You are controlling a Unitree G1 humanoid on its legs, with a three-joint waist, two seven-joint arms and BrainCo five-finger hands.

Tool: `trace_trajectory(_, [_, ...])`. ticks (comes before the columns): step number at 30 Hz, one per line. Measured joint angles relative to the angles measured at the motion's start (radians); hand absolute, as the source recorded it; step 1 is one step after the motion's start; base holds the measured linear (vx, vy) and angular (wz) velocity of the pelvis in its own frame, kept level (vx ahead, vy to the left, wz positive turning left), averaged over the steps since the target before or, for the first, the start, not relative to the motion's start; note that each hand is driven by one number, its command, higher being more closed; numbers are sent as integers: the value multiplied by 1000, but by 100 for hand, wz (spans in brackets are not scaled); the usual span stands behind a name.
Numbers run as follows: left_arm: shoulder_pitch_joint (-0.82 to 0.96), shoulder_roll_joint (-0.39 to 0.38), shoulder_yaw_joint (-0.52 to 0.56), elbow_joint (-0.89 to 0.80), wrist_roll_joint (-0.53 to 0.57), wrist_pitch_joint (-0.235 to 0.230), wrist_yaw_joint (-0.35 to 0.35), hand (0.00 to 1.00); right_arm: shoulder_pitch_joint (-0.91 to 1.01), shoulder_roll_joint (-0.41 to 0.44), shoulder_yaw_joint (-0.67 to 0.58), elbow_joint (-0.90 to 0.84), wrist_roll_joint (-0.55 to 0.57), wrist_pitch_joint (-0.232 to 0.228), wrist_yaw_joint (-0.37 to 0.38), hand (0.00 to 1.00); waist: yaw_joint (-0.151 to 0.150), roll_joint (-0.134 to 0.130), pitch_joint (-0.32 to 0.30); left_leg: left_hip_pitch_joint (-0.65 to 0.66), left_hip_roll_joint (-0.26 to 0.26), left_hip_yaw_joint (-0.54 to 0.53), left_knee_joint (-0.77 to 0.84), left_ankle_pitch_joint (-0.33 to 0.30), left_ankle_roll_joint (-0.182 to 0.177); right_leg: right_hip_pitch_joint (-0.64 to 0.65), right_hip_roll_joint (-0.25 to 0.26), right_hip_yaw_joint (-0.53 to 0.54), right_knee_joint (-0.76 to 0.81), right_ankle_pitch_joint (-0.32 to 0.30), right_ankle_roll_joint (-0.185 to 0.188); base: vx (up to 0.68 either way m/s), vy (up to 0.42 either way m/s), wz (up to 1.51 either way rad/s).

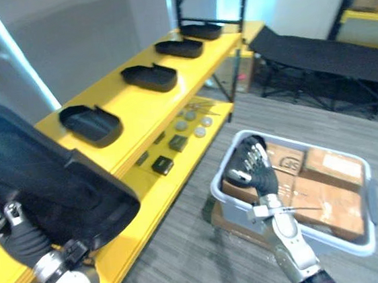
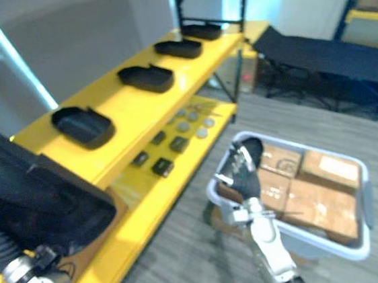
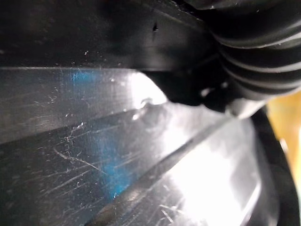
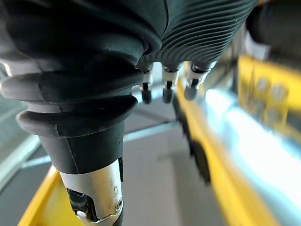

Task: Walk over and take plastic housings, then place them on the shelf

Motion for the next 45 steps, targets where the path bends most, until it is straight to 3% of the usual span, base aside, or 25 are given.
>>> trace_trajectory(5, [66,-52,57,-9,10,-15,-7,100,-21,31,51,1,9,22,4,0,26,3,-4,-10,-29,-56,15,-10,15,53,-16,-75,0,-23,10,5,4,43])
trace_trajectory(10, [64,-60,76,-61,8,-58,-103,100,-23,29,46,1,-24,41,-39,0,31,3,-5,-56,-58,-126,14,18,22,103,-25,-204,13,-59,28,10,-22,74])
trace_trajectory(12, [63,-62,76,-79,8,-67,-138,100,-24,27,43,1,-54,49,-65,0,38,6,-3,-57,-63,-157,-2,35,15,100,-38,-219,75,-102,22,68,-18,53])
trace_trajectory(14, [56,-60,69,-79,6,-85,-158,100,-23,28,31,0,-62,51,-71,0,33,7,-3,-72,-66,-183,0,45,14,75,-52,-181,156,-159,-1,65,-17,57])
trace_trajectory(15, [32,-50,61,-79,5,-88,-178,100,-22,25,12,0,-62,51,-79,0,16,3,5,-77,-75,-217,-4,59,13,63,-51,-88,203,-203,-49,51,-17,89])
trace_trajectory(16, [17,-38,55,-79,4,-89,-190,100,-19,23,-4,-1,-62,52,-85,0,2,-5,12,-80,-84,-237,-5,69,15,62,-52,-32,228,-222,-60,0,-27,113])
trace_trajectory(17, [-12,-5,40,-79,4,-95,-207,100,-13,19,-38,-1,-62,52,-88,0,-9,-19,23,-83,-91,-264,-12,78,9,52,-56,39,269,-255,-53,-34,-66,79])
trace_trajectory(20, [-39,45,21,-74,4,-99,-215,100,-12,7,-78,-6,-61,52,-57,0,-9,-36,56,-91,-91,-263,-11,98,0,55,-51,61,281,-308,-4,-31,-108,30])
trace_trajectory(25, [-34,46,-18,-63,-34,-98,-219,100,34,-52,-132,-12,-76,52,27,0,-32,24,97,-103,-61,-170,0,136,20,72,-17,45,266,-303,6,-99,-28,16])
trace_trajectory(28, [-31,46,-31,-53,-34,-99,-226,100,68,-63,-134,-26,-78,50,51,0,-36,26,114,-107,-52,-93,5,148,39,70,-19,42,274,-313,9,-102,25,7])
trace_trajectory(31, [-21,46,-54,-52,-34,-100,-224,100,63,-57,-134,-48,-79,35,71,0,-37,15,140,-144,-56,-42,71,119,68,48,-43,48,314,-329,10,-67,66,0])
trace_trajectory(36, [-39,48,-38,-46,-32,-99,-226,100,23,-6,-135,-48,-80,21,61,0,-33,-22,178,-236,-81,45,283,7,89,60,-96,45,336,-348,31,10,134,11])
trace_trajectory(37, [-50,50,-37,-46,-32,-99,-230,100,23,9,-135,-48,-79,22,60,0,-31,-37,181,-248,-92,67,332,-26,111,76,-114,44,330,-356,24,119,191,14])
trace_trajectory(38, [-58,51,-37,-46,-31,-99,-232,100,24,24,-134,-48,-79,23,58,0,-27,-54,182,-250,-104,107,395,-79,143,103,-131,44,324,-368,-14,203,227,14])
trace_trajectory(39, [-67,48,-39,-36,-25,-97,-233,100,26,25,-136,-49,-79,22,57,0,-34,-42,179,-245,-109,108,424,-124,119,87,-154,65,435,-320,-82,204,213,19])
trace_trajectory(40, [-78,51,-40,-29,-23,-90,-233,100,32,29,-136,-49,-79,22,54,0,-35,-35,173,-244,-119,99,421,-130,128,47,-175,88,521,-279,-106,211,266,42])
trace_trajectory(41, [-94,68,-38,-29,-18,-82,-229,100,36,37,-135,-49,-85,22,49,0,-55,-43,161,-232,-131,90,389,-132,134,-45,-203,150,657,-171,-130,212,289,48])
trace_trajectory(42, [-112,103,-38,-27,-13,-75,-220,100,32,53,-140,-49,-122,19,44,0,-59,-42,164,-203,-134,76,347,-127,145,-112,-207,213,773,-136,-101,222,233,41])
trace_trajectory(43, [-124,115,-38,-25,-13,-67,-215,100,30,58,-147,-49,-131,19,44,0,-61,-44,163,-184,-137,64,327,-124,159,-137,-196,225,820,-176,-89,268,134,23])
trace_trajectory(45, [-160,126,-43,-23,-12,-53,-193,100,19,58,-177,-51,-168,8,48,0,-69,-35,164,-80,-136,43,239,-116,178,-179,-112,220,808,-310,-90,322,102,21])
